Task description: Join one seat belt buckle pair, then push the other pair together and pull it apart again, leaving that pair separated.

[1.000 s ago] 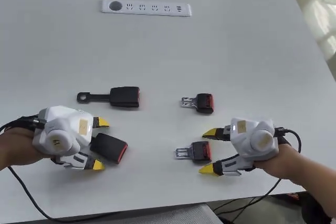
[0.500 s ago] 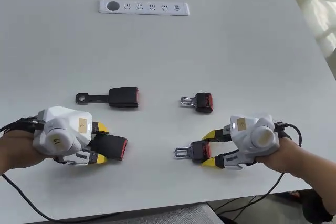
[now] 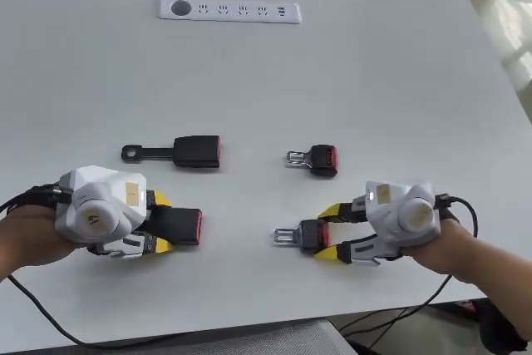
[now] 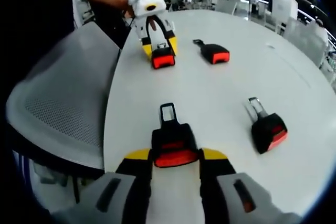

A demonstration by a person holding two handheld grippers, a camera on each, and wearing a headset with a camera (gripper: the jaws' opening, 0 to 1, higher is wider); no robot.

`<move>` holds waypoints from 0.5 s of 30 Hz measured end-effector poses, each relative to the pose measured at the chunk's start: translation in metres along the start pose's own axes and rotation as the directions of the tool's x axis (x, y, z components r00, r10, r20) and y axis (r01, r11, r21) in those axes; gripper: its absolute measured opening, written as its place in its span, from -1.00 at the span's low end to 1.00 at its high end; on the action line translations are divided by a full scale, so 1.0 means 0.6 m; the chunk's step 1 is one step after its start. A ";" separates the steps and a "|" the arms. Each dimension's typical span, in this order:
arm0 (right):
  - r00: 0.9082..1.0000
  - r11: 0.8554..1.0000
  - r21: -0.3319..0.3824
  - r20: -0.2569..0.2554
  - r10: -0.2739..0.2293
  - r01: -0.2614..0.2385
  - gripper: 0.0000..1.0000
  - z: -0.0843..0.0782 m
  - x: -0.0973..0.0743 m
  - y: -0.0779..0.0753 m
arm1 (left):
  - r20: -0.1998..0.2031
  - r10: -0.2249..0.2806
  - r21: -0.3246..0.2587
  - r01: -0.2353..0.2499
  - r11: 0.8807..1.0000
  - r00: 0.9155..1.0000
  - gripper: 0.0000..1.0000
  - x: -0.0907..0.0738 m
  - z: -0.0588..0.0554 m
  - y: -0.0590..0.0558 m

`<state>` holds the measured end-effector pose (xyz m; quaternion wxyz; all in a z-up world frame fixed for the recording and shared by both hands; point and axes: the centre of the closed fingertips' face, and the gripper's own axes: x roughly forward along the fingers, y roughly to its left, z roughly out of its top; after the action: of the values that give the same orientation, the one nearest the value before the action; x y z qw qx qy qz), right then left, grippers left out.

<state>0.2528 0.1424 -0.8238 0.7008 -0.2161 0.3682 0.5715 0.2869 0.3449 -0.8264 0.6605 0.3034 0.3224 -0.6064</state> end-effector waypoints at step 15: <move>0.998 1.000 -0.004 0.064 0.001 -0.001 -0.31 0.044 0.041 0.003 | -0.024 -0.013 0.021 0.013 1.000 1.000 -0.28 0.000 0.000 -0.001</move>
<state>0.2597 0.1777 -0.8257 0.7113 -0.1990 0.3447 0.5793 0.2864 0.3446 -0.8264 0.6495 0.3154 0.3259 -0.6102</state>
